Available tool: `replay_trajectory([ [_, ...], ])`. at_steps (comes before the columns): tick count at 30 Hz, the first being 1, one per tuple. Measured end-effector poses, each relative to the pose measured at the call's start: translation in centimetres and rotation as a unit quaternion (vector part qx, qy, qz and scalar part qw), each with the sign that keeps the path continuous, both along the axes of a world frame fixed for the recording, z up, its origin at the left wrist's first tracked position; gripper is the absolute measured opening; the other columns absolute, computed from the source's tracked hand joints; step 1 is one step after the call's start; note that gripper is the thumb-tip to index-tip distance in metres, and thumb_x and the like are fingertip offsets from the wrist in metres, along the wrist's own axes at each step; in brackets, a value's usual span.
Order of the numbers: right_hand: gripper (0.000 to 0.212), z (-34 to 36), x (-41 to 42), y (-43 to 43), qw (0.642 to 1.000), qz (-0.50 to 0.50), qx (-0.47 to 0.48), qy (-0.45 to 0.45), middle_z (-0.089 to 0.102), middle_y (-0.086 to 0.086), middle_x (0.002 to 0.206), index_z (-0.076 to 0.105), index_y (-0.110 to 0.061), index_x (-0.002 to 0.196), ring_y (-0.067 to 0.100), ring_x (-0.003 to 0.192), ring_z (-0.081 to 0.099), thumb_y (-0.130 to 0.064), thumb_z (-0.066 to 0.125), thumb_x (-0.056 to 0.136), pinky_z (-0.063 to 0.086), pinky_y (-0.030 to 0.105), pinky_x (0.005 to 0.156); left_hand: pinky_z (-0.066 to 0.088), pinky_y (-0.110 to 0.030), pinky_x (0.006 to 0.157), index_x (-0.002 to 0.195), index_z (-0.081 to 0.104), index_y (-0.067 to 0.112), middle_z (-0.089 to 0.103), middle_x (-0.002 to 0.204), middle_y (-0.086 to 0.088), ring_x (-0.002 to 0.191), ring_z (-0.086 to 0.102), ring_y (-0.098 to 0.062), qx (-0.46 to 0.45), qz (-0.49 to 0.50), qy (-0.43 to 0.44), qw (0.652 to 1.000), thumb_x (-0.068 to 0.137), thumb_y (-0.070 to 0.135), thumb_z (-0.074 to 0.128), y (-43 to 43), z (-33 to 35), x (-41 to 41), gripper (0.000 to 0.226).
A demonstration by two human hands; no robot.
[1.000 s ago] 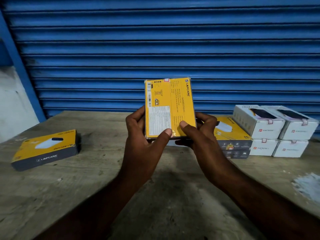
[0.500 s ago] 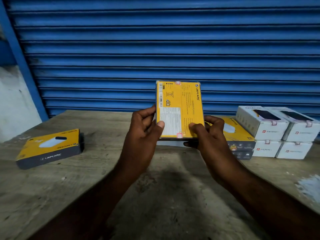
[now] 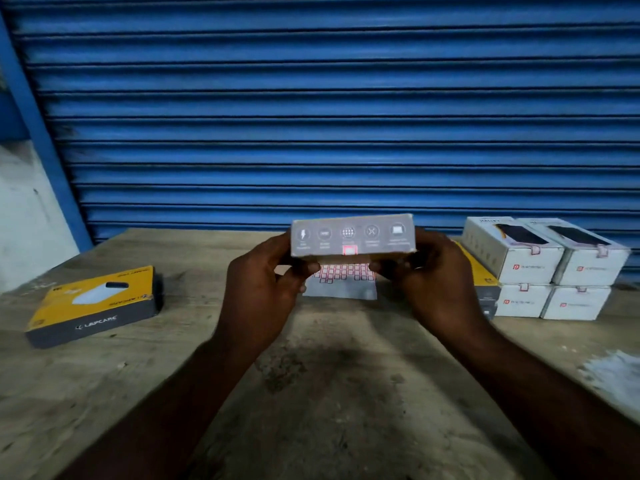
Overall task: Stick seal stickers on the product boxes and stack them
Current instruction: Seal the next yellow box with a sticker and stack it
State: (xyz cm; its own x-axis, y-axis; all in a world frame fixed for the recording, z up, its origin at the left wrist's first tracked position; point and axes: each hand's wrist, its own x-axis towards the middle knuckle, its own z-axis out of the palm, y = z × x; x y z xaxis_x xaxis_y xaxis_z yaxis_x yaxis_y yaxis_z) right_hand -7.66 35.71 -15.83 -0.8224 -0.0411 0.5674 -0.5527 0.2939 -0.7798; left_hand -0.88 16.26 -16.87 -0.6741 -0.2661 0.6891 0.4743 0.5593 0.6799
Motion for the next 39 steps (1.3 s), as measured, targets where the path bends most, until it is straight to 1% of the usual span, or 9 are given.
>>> replay_trajectory([
  [2, 0.047, 0.8, 0.0, 0.4, 0.998, 0.055, -0.023, -0.029, 0.072, 0.014, 0.102, 0.073, -0.020, 0.115, 0.021, 0.089, 0.070, 0.000, 0.082, 0.073, 0.059, 0.039, 0.083, 0.063, -0.030, 0.067, 0.115, 0.066, 0.036, 0.069, 0.103, 0.029, 0.087, 0.070, -0.002, -0.005, -0.002, 0.017, 1.000, 0.087, 0.003, 0.072, -0.4, -0.1, -0.2, 0.044],
  [6, 0.042, 2.2, 0.0, 1.0, 0.975, 0.164, -0.097, -0.114, 0.073, -0.006, 0.090, 0.068, -0.016, 0.120, -0.003, 0.079, 0.069, 0.010, 0.060, 0.088, 0.055, 0.013, 0.066, 0.061, -0.037, 0.086, 0.139, 0.058, 0.024, 0.062, 0.113, 0.043, 0.101, 0.071, -0.005, -0.016, -0.023, -0.004, 1.000, 0.093, 0.002, 0.064, -1.0, -0.4, -0.5, 0.051],
  [12, 0.021, 2.8, 0.2, 1.3, 0.932, 0.239, -0.154, -0.225, 0.076, 0.000, 0.095, 0.071, -0.017, 0.105, 0.012, 0.086, 0.072, -0.021, 0.052, 0.098, 0.057, 0.025, 0.076, 0.054, -0.021, 0.094, 0.141, 0.051, 0.025, 0.062, 0.117, 0.035, 0.104, 0.060, 0.017, 0.031, -0.077, -0.049, 0.995, 0.100, 0.005, 0.055, -1.0, -0.2, -0.6, 0.046],
  [16, 0.012, 2.8, 0.3, 1.8, 0.968, 0.209, 0.006, -0.138, 0.076, -0.016, 0.095, 0.072, -0.026, 0.098, -0.004, 0.090, 0.068, -0.019, 0.065, 0.091, 0.051, 0.012, 0.079, 0.050, -0.034, 0.102, 0.128, 0.061, 0.047, 0.069, 0.123, 0.019, 0.117, 0.064, -0.006, 0.102, -0.200, -0.087, 0.970, 0.095, 0.031, 0.053, 0.3, 0.1, -0.1, 0.038],
  [18, 0.009, 2.7, 0.1, 2.2, 0.972, 0.204, 0.053, -0.107, 0.076, -0.010, 0.096, 0.072, -0.025, 0.096, -0.001, 0.092, 0.069, -0.020, 0.069, 0.089, 0.055, 0.016, 0.079, 0.048, -0.036, 0.106, 0.138, 0.055, 0.036, 0.067, 0.129, 0.012, 0.121, 0.063, -0.011, 0.120, -0.232, -0.093, 0.961, 0.094, 0.030, 0.059, 0.6, -0.1, -0.4, 0.045],
  [22, 0.088, 3.1, -0.4, 3.0, 0.957, 0.173, 0.216, -0.086, 0.062, 0.011, 0.130, 0.060, -0.016, 0.128, 0.025, 0.114, 0.063, -0.066, 0.080, 0.059, 0.048, 0.049, 0.101, 0.051, -0.024, 0.097, 0.148, 0.043, 0.020, 0.063, 0.135, 0.010, 0.125, 0.060, -0.012, 0.132, -0.283, -0.113, 0.943, 0.088, 0.025, 0.066, 0.9, -0.6, -0.6, 0.064],
  [27, 0.096, 4.1, -1.8, 4.2, 0.919, 0.140, 0.368, -0.032, 0.072, 0.004, 0.107, 0.067, -0.018, 0.108, 0.020, 0.099, 0.069, -0.089, 0.068, 0.043, 0.054, 0.049, 0.090, 0.052, -0.025, 0.097, 0.144, 0.047, 0.018, 0.066, 0.132, 0.011, 0.123, 0.061, -0.011, 0.139, -0.290, -0.137, 0.937, 0.081, 0.013, 0.070, 2.0, -0.6, -1.3, 0.067],
  [32, 0.073, 6.1, -2.8, 6.6, 0.889, 0.096, 0.446, -0.031, 0.069, -0.007, 0.119, 0.068, -0.025, 0.119, 0.012, 0.107, 0.064, -0.070, 0.076, 0.063, 0.049, 0.035, 0.097, 0.052, -0.024, 0.093, 0.121, 0.064, 0.022, 0.072, 0.118, 0.013, 0.113, 0.067, -0.006, 0.166, -0.283, -0.154, 0.932, 0.086, 0.006, 0.069, 4.4, 0.3, -2.7, 0.039],
  [39, 0.096, 7.5, -4.1, 10.5, 0.811, -0.023, 0.584, -0.009, 0.059, -0.007, 0.137, 0.053, -0.036, 0.138, 0.017, 0.146, 0.030, -0.087, 0.040, 0.059, -0.019, 0.062, 0.112, 0.053, -0.027, 0.092, 0.117, 0.067, 0.019, 0.073, 0.117, -0.002, 0.109, 0.069, -0.017, 0.156, -0.266, -0.175, 0.935, 0.089, 0.007, 0.071, 8.8, 0.6, -5.4, 0.031],
])
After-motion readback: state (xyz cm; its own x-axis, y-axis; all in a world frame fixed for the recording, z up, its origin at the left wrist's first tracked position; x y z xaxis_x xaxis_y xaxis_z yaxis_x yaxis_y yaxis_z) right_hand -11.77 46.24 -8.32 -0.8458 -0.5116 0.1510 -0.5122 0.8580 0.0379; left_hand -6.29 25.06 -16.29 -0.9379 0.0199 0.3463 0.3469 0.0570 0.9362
